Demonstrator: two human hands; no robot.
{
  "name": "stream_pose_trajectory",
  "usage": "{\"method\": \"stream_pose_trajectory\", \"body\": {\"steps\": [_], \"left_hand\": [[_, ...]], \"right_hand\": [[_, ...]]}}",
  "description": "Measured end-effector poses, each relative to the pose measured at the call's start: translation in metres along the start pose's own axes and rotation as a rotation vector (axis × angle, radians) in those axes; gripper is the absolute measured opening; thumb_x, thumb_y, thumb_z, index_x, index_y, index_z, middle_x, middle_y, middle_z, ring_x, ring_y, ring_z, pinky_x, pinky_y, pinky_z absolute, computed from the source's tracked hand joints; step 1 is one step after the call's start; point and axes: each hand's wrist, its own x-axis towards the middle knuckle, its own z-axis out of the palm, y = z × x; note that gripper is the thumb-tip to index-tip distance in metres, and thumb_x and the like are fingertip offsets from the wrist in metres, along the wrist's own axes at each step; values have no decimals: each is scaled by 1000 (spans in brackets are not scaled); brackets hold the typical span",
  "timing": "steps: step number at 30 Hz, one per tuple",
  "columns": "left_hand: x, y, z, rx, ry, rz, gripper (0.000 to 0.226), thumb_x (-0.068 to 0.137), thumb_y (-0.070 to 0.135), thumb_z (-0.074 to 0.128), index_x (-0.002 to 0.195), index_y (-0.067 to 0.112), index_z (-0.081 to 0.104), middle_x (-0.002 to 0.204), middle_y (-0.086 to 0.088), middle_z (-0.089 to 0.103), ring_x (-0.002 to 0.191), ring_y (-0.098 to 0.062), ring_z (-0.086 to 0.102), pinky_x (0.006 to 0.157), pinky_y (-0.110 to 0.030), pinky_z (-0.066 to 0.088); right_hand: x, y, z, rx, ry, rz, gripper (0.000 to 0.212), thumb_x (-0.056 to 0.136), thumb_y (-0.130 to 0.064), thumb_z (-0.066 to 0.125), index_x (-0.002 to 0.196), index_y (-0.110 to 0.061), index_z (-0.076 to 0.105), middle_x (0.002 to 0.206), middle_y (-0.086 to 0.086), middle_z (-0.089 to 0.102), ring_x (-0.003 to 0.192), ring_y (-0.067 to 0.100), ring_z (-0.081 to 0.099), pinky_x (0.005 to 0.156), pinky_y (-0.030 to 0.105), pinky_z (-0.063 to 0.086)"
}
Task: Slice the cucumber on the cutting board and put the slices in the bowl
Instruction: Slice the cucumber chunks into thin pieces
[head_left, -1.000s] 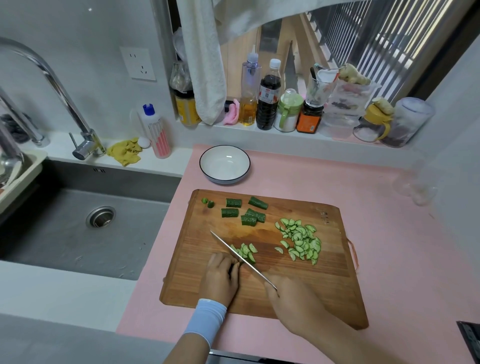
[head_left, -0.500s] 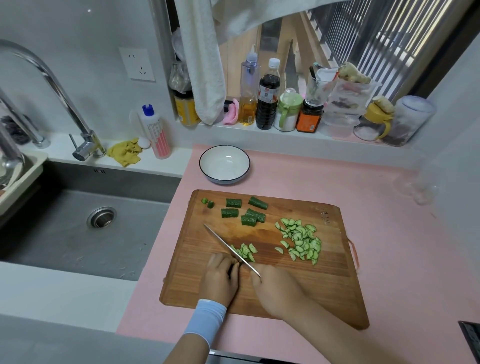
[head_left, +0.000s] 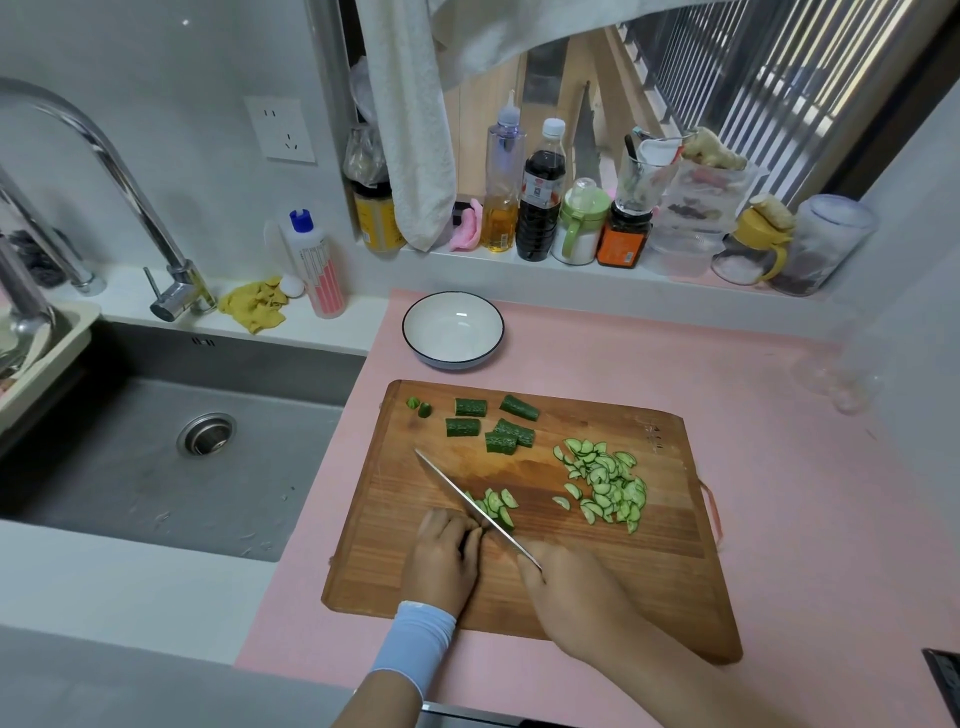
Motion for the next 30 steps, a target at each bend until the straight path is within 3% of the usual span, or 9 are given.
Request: {"method": "stream_pose_trajectory", "body": {"steps": [3, 8, 12, 16, 19, 21, 30], "left_hand": [[0, 0, 0, -3, 4, 8, 15, 74, 2, 80, 76, 10, 68, 79, 1, 58, 80, -11, 50, 79, -9, 36], [-1, -1, 0, -11, 2, 0, 14, 75, 3, 80, 76, 11, 68, 79, 1, 58, 80, -11, 51, 77, -13, 40], [-1, -4, 2, -12, -3, -8, 13, 76, 3, 79, 77, 10, 69, 79, 1, 59, 79, -12, 53, 78, -13, 41], [-1, -4, 2, -2, 0, 3, 12, 76, 3, 79, 76, 9, 69, 79, 0, 60, 78, -13, 53, 77, -14, 41], [-1, -4, 2, 9, 2, 11, 12, 75, 1, 79, 77, 9, 70, 79, -1, 60, 79, -14, 53, 78, -13, 40], [-1, -4, 2, 8, 2, 13, 13, 74, 1, 79, 78, 9, 70, 79, -1, 61, 80, -14, 54, 78, -14, 41], [-2, -6, 3, -2, -8, -19, 12, 75, 4, 80, 79, 11, 71, 80, 1, 61, 80, -13, 55, 79, -12, 40]], "right_hand": [[-5, 3, -3, 3, -14, 0, 40, 103, -32, 38, 68, -50, 46, 63, -8, 45, 56, 11, 40, 49, 23, 27], [-4, 5, -2, -6, -18, 5, 39, 103, -32, 39, 65, -37, 41, 60, -8, 45, 54, 9, 40, 48, 22, 27], [1, 2, 1, 17, -38, 22, 45, 102, -31, 39, 66, -56, 46, 58, -8, 46, 51, 9, 40, 46, 24, 28], [11, -7, 5, 3, -32, 30, 23, 102, -31, 38, 92, -34, 59, 67, -3, 57, 62, 22, 53, 56, 31, 40], [19, -13, 7, -40, -18, 21, 23, 102, -32, 38, 101, -26, 61, 87, 5, 70, 84, 31, 64, 67, 33, 45], [21, -13, 8, -52, -24, 25, 25, 103, -33, 38, 106, -26, 62, 92, 6, 72, 87, 31, 65, 68, 33, 45], [14, -7, 8, 2, -6, 44, 23, 100, -39, 38, 91, -33, 58, 78, 1, 68, 74, 25, 63, 67, 37, 50]]}}
